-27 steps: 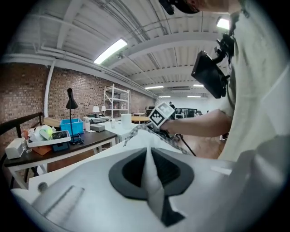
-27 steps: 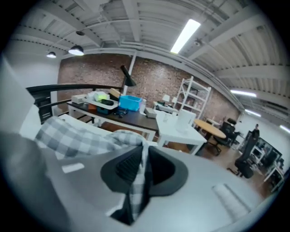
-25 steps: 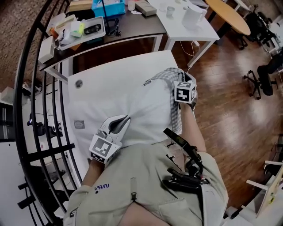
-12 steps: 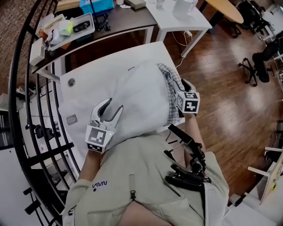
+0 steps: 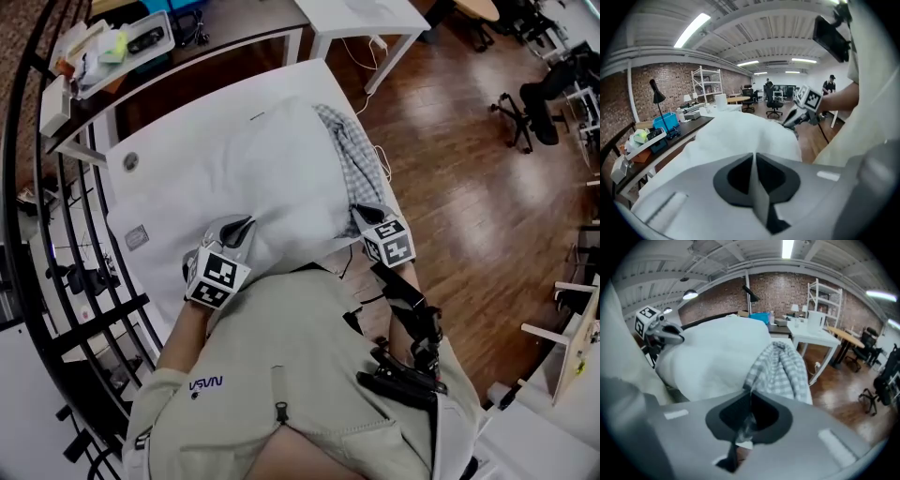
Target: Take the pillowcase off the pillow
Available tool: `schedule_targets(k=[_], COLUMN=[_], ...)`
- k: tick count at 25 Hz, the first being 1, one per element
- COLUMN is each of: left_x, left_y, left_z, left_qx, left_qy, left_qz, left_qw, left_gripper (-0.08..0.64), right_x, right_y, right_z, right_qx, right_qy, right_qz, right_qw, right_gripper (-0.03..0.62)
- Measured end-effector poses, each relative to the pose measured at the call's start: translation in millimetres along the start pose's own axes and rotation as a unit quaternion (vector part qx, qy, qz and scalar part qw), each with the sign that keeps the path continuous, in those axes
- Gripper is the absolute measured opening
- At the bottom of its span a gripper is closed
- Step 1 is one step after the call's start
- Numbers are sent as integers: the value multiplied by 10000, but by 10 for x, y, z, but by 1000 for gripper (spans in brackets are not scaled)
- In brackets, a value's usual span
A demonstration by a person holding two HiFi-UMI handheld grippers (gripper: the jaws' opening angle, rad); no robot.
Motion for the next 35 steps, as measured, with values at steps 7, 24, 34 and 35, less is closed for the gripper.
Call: schedule_targets(k=[7,24,34,35], left_x=[130,-559,-682,-510], left_y=[-202,-376,-660,-734], left_z=[-123,-1406,-1199,-1264], left_qx=[112,2845,2572,2572], left_qy=[385,275,1137,1376], left_qz=[-380,-1625,-2010,-1911], left_qw=[9985,9444,9384,9372], left_gripper=[15,364,24,17], right_x=[-536,1154,1339,1466], right_y=[704,-710,-820,-789], right_z=[15,482,729,634], right_qx=[-1525,989,544,446], right_qy=[-983,480,983,1273], right_qz=[352,-2268,-2195,-2080], right_qw=[9828,9677,9691,9688], right_gripper=[12,292,26,23])
Point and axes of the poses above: the fingertips, and each gripper's own axes: z forward along the fingers, y to its right, x out of its top, the point moved 5 cm from there along -z, backward along the fingers, and after that the axes turned 9 degrees about y, right-handed, at the moved point
